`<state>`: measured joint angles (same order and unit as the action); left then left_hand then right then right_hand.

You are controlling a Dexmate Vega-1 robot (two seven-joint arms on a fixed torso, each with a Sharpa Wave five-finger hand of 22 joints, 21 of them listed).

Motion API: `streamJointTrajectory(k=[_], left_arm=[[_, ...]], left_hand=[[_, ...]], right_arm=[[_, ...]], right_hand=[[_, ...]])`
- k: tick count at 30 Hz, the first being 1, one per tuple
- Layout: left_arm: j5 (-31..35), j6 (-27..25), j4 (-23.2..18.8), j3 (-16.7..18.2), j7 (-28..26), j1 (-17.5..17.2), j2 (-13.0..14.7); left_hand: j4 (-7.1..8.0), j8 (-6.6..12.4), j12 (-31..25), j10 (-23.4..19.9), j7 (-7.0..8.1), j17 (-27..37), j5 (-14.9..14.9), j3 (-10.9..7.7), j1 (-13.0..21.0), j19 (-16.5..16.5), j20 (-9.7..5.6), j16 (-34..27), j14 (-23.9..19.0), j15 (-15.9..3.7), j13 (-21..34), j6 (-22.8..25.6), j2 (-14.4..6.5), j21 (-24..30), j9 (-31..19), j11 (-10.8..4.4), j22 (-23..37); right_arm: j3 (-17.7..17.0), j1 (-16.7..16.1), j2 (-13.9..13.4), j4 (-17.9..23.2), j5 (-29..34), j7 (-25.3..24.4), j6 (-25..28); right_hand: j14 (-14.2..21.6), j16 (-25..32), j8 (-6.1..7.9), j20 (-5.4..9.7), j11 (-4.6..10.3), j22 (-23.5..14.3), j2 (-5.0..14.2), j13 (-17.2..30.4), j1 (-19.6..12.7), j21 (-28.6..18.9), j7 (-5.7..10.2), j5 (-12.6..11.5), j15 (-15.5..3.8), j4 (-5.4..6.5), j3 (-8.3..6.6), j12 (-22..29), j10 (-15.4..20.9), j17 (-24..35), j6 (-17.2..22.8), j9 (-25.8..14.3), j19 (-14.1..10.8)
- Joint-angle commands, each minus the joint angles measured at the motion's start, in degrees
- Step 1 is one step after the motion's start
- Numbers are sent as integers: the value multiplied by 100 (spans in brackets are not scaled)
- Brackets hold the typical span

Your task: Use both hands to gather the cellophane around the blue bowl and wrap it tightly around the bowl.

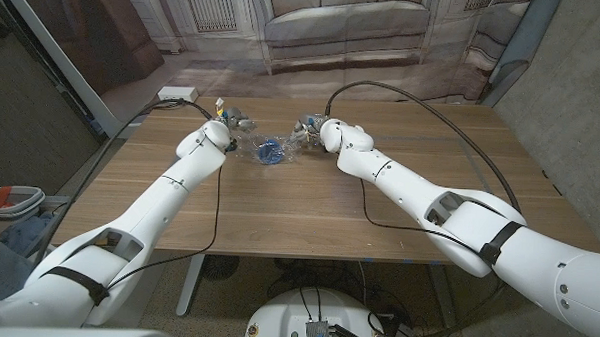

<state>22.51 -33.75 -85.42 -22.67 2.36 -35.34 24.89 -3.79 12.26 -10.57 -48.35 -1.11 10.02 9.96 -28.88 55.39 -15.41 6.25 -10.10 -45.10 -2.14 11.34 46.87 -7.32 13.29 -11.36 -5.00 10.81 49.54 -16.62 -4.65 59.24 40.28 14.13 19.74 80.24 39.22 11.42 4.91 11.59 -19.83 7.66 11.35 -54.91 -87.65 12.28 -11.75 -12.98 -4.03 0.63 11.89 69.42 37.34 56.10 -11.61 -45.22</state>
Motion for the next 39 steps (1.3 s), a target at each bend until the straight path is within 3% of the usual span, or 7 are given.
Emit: streamJointTrajectory(k=[1,13,18,23,27,29,39], left_arm=[[501,238,341,-402,-365,95,33],[596,663,862,-557,-425,199,-26],[584,773,994,-573,-415,216,-55],[583,844,1026,-557,-428,213,-61],[593,908,1033,-560,-407,217,-39],[605,898,1028,-557,-412,215,-43],[709,920,750,-551,-389,69,91]], left_hand=[[-15,9,-47,-46,35,20,-7,-51,21,2,-58,-43,6,-38,31,72,49,-31,-13,-68,17],[-40,-3,-42,-1,113,21,-10,-95,30,114,-66,-32,139,-57,33,26,66,-72,-15,-129,18],[-35,-33,-9,139,142,28,-15,-88,-9,276,-53,-1,369,-16,37,-68,107,-125,-15,-126,19],[-36,-45,-14,180,163,30,-13,-91,-22,341,-51,-3,467,-18,41,-119,124,-141,-15,-160,19],[-35,-47,-20,195,164,32,-13,-92,-33,371,-35,-1,539,10,43,-142,133,-145,-16,-159,19],[-31,-47,-19,210,165,34,-12,-94,-38,380,-30,-11,545,13,44,-149,130,-145,-17,-169,19],[-19,-109,19,581,251,46,-20,9,-185,669,-3,-1,1008,113,56,-467,324,-194,-18,-167,19]], right_arm=[[333,628,600,-1477,-233,-216,98],[654,1101,1221,-2925,-483,-589,71],[805,920,995,-2254,-347,-420,536],[878,750,778,-1601,-205,-252,970],[824,602,604,-1092,-178,-154,1196],[831,559,555,-917,-143,-100,1297],[973,365,305,-100,118,313,1750]], right_hand=[[-1,68,6,737,-4,-29,14,4,33,26,-20,5,3,-19,12,3,94,-24,67,-9,-74],[18,184,12,736,-11,-110,3,12,30,19,-27,39,1,-51,2,15,181,-96,130,-12,-143],[-72,239,-76,740,-8,-90,-85,-1,265,123,-37,94,10,34,105,-95,-112,-102,-105,-8,-87],[-466,-59,-77,747,-22,141,-35,113,678,526,-23,104,10,211,209,-100,-1109,-305,-1002,-49,276],[-1576,-899,-49,743,-207,679,-52,95,1231,998,-60,110,23,443,353,-111,-2062,-773,-1486,-65,976],[-2438,-1457,-55,679,-351,822,-102,89,1434,1219,-126,107,117,528,436,-94,-2516,-991,-1677,-61,1365],[-3506,-2096,-100,236,-616,980,-296,69,1647,1672,-399,103,636,574,600,-86,-3374,-1119,-2325,-58,1802]])
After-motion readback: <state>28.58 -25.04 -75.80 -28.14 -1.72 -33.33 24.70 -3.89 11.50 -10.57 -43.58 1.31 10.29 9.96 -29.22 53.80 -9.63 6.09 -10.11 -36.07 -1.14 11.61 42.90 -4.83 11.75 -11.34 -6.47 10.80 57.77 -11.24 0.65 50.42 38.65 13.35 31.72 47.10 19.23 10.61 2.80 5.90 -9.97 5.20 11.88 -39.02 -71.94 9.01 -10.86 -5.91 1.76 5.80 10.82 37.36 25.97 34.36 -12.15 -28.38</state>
